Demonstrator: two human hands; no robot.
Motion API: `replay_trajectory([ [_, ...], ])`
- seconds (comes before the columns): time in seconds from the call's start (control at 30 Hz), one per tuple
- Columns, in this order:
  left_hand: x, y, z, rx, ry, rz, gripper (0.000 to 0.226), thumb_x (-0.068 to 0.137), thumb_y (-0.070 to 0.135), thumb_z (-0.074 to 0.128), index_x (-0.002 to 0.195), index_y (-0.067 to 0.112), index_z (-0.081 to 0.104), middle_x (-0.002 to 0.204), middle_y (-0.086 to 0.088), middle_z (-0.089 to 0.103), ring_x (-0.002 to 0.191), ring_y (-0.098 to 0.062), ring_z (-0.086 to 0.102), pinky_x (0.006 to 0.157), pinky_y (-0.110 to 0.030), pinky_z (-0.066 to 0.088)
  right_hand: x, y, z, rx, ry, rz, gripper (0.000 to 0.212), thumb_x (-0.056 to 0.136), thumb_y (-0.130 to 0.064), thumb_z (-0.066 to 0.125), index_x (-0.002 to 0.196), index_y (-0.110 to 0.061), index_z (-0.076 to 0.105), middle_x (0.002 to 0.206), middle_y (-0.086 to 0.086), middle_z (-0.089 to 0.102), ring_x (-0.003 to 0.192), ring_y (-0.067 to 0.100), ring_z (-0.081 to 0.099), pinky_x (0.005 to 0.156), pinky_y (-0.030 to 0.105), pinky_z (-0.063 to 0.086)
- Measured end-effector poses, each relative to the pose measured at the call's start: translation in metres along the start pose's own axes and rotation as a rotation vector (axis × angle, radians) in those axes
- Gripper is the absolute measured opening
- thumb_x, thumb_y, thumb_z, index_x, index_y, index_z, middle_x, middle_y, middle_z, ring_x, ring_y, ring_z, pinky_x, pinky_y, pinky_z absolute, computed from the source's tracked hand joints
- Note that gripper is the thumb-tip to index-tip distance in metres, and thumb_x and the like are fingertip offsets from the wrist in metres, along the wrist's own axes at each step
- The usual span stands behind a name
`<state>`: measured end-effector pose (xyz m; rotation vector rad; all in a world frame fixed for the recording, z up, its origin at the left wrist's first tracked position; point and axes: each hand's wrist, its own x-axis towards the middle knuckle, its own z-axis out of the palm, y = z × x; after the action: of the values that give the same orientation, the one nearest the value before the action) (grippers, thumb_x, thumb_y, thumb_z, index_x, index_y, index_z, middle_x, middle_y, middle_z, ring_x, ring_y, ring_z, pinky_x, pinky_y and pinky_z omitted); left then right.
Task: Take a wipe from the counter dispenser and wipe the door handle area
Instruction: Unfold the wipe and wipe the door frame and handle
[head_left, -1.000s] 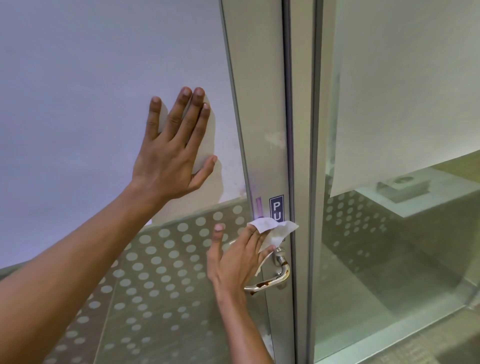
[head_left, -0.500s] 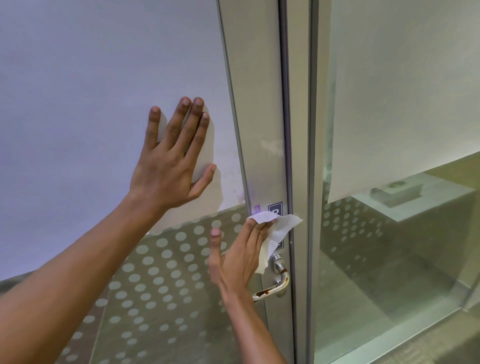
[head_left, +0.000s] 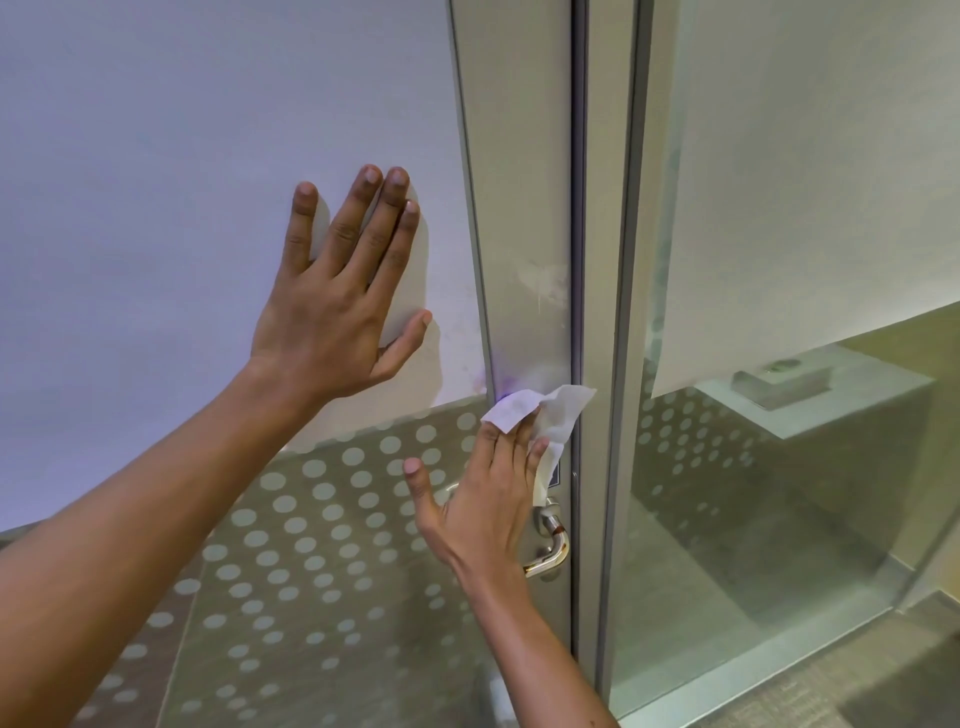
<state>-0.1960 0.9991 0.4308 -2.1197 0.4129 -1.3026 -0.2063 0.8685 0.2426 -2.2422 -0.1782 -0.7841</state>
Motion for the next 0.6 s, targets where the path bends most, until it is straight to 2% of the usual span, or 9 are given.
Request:
replay_trajectory([
  [0.13,0.0,0.0,0.0,-0.003,0.004,0.002,0.085,0.103,0.055,0.028,0.163,0.0,0.003,0.17,-0.02,0.002,0.158,-0.037,0.003,0.122,-0.063,0.0,-0.016,0.004,0.003,-0.024,-0.056,0.02,0.112,0.081,-0.084,0.028,0.155,-0.001,0.011,0.163,0.02,0.011,0.152,0.028,-0.009,0.122,0.054,0.002],
  [0.3,0.0,0.0,0.0,-0.012,0.0,-0.003,0.085,0.103,0.055,0.029,0.163,0.0,0.003,0.17,-0.02,0.002,0.158,-0.037,0.003,0.122,-0.062,0.0,-0.029,0.002,0.009,-0.025,-0.117,0.104,0.117,0.078,-0.089,0.02,0.155,-0.002,0.011,0.164,0.017,0.006,0.151,0.024,-0.016,0.123,0.05,-0.005],
  [0.47,0.0,-0.001,0.0,0.001,0.005,0.002,0.085,0.103,0.055,0.029,0.163,0.0,0.004,0.17,-0.02,0.003,0.158,-0.037,0.003,0.123,-0.062,0.0,-0.039,0.0,0.013,0.078,-0.092,0.197,0.108,0.08,-0.087,0.029,0.149,-0.003,0.028,0.16,0.017,0.024,0.153,0.026,0.001,0.123,0.051,0.006],
  [0.53,0.0,-0.001,0.0,0.001,0.009,0.004,0.085,0.103,0.054,0.03,0.163,0.0,0.005,0.17,-0.02,0.003,0.158,-0.037,0.003,0.123,-0.06,-0.002,-0.039,-0.003,0.014,0.13,-0.062,0.218,0.104,0.082,-0.084,0.031,0.147,-0.004,0.03,0.158,0.017,0.028,0.152,0.026,0.005,0.123,0.05,0.01],
  [0.6,-0.001,-0.001,0.001,0.006,0.018,0.006,0.085,0.103,0.054,0.031,0.163,0.0,0.006,0.17,-0.02,0.004,0.158,-0.036,0.004,0.123,-0.059,-0.004,-0.036,-0.005,0.013,0.183,-0.045,0.215,0.106,0.082,-0.085,0.03,0.15,-0.004,0.023,0.16,0.017,0.022,0.152,0.025,0.002,0.123,0.05,0.011],
])
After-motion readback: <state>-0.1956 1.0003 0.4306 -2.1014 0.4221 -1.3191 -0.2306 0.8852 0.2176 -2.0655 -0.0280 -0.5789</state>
